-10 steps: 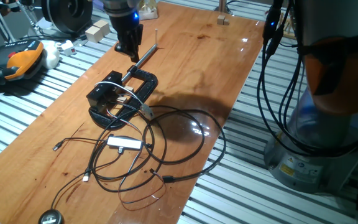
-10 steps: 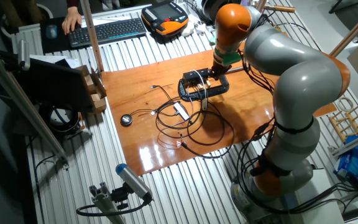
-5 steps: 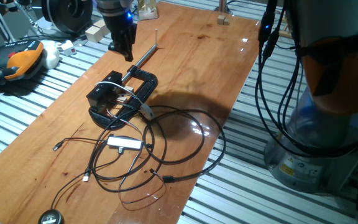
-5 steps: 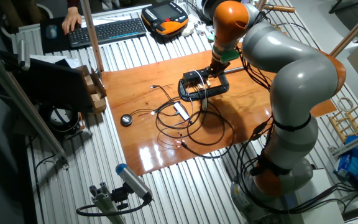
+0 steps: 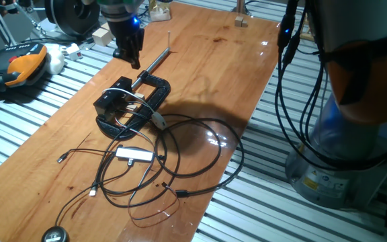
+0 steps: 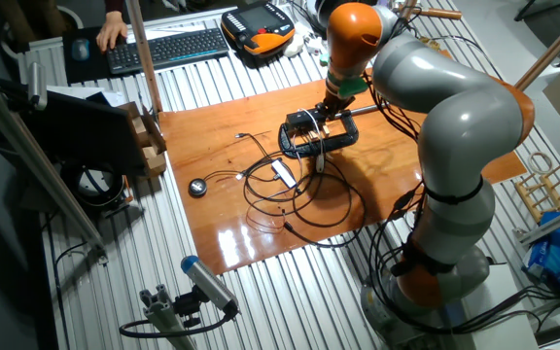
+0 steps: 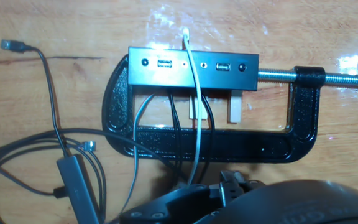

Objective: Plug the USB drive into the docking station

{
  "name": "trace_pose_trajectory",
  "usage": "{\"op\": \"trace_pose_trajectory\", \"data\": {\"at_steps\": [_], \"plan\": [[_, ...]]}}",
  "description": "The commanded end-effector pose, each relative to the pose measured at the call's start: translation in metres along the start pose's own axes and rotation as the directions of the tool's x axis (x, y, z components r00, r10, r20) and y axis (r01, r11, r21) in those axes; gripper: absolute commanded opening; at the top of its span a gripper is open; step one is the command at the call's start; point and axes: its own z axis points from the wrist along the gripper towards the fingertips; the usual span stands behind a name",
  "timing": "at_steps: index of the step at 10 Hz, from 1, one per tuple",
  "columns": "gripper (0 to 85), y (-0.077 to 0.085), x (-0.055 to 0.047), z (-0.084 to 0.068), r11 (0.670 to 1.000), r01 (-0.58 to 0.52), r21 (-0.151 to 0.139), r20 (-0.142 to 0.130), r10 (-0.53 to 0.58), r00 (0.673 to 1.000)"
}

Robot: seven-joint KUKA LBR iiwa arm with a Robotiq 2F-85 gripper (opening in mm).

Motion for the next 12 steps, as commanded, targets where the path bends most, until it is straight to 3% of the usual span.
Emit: {"op": "trace_pose_trajectory", "data": {"at_steps": [1, 3, 6, 8, 12], "plan": [[0.0, 0.002, -0.002, 0.000, 1.000, -0.006, 0.001, -0.005, 0.006, 1.000], [0.0, 0.002, -0.005, 0.006, 1.000, -0.016, -0.003, 0.001, 0.016, 1.000], [0.0, -0.005, -0.021, 0.008, 1.000, -0.004, -0.012, 0.017, 0.004, 1.000], [0.0, 0.000, -0.020, 0.012, 0.999, -0.014, -0.039, 0.026, 0.015, 1.000], [0.0, 0.005, -0.021, 0.014, 0.999, -0.020, -0.034, 0.033, 0.021, 0.999]]}}
